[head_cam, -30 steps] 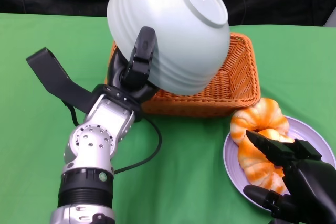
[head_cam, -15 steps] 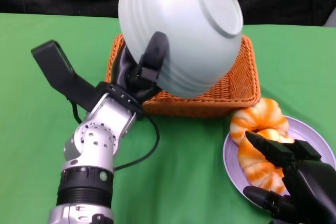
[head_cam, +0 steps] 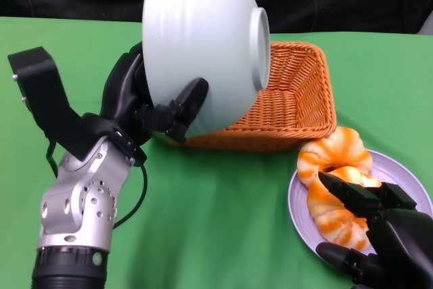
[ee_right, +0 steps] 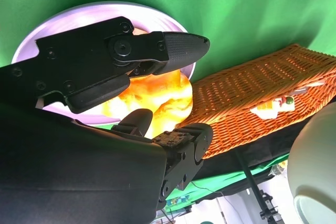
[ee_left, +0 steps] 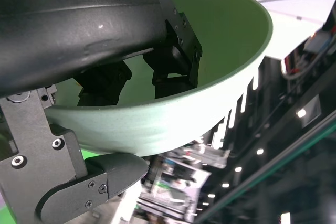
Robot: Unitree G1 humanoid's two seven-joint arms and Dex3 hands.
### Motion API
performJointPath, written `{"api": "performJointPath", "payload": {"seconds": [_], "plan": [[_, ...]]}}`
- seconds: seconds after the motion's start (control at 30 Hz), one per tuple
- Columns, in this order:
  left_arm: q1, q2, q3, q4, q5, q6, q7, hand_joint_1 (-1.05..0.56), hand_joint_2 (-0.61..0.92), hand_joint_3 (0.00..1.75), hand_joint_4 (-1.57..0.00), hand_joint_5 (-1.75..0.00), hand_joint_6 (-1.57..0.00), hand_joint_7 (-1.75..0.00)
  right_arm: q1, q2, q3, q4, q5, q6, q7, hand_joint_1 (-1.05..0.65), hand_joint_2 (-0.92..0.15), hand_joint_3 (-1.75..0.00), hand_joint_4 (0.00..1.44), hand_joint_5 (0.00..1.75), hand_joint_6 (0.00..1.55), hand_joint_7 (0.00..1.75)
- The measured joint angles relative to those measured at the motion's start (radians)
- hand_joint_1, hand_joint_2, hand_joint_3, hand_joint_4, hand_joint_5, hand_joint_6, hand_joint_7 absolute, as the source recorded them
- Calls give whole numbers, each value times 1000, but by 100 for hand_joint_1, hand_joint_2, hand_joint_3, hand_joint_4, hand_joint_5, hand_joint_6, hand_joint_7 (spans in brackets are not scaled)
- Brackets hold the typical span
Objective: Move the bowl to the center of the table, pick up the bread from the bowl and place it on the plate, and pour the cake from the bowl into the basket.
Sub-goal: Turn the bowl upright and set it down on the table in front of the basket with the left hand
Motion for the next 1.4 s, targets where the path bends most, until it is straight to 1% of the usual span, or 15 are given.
{"api": "performJointPath", "payload": {"seconds": [0.07, 0.17, 0.27, 0.4, 0.6, 0.67, 0.77, 0.87, 0.97, 1.03, 1.2, 1.23, 1.3, 1.33, 1.4], "plan": [[17, 19, -28, -18, 56, -49, -2, -6, 30, 164, -113, -175, -93, -175, 1, 0, 0, 0, 0, -3, 0, -58, -92, -34, 4, 77, 31, 1], [55, 61, -69, -43, 157, -144, -8, -5, 32, 161, -112, -175, -93, -174, 4, -1, 0, 0, 0, -4, 0, -58, -92, -34, 4, 77, 31, 1], [100, 114, -104, -92, 265, -223, -2, -5, 27, 165, -110, -175, -93, -172, 4, -1, 0, 0, 0, -4, 0, -58, -92, -35, 4, 77, 31, 1], [161, 180, -143, -165, 414, -324, 28, -1, 27, 169, -108, -175, -93, -171, 3, -1, 0, -1, 0, -4, 2, -58, -92, -35, 3, 77, 31, 1], [244, 251, -167, -229, 512, -427, 39, 6, 26, 169, -108, -175, -92, -169, 5, -1, -1, -5, 1, -4, 4, -58, -92, -35, 4, 77, 31, 1], [275, 282, -169, -237, 558, -506, 49, 6, 19, 173, -108, -175, -91, -172, 5, -1, -1, -5, 2, -4, 4, -58, -92, -35, 4, 77, 31, 1], [325, 337, -172, -280, 651, -590, 62, 5, 16, 175, -108, -175, -90, -174, 9, -1, -3, -7, 6, -4, 4, -58, -92, -35, 3, 77, 31, 1], [350, 355, -174, -300, 697, -630, 82, 6, 14, 174, -107, -175, -89, -174, 9, -1, -3, -9, 10, -4, 4, -58, -92, -35, 3, 76, 31, 1], [388, 401, -177, -295, 743, -767, 101, 1, 11, 174, -106, -175, -89, -175, 10, -1, -3, -13, 10, -4, 4, -57, -92, -35, 3, 76, 31, 1], [408, 423, -181, -291, 786, -820, 117, -2, 9, 173, -107, -175, -89, -175, 11, -1, -3, -13, 10, -4, 4, -58, -92, -35, 3, 76, 31, 1], [428, 450, -180, -270, 904, -911, 196, -3, 6, 171, -108, -175, -90, -175, 11, -1, -3, -13, 10, -5, 4, -57, -92, -34, 4, 76, 32, 1], [429, 451, -179, -267, 930, -923, 220, -4, 10, 162, -108, -175, -91, -175, 11, -1, -3, -13, 10, -5, 4, -57, -92, -34, 3, 76, 31, 1], [430, 456, -176, -263, 1028, -955, 291, -4, 11, 154, -108, -175, -91, -175, 11, -1, -3, -14, 11, -5, 4, -57, -92, -34, 3, 76, 31, 1], [433, 459, -175, -259, 1081, -972, 330, -4, 12, 148, -108, -175, -90, -175, 11, -1, -3, -14, 11, -5, 5, -58, -92, -34, 3, 76, 31, 1], [447, 462, -176, -252, 1164, -988, 395, -4, 12, 144, -108, -175, -89, -175, 11, -1, -4, -14, 12, -5, 5, -58, -92, -34, 3, 75, 31, 1]]}}
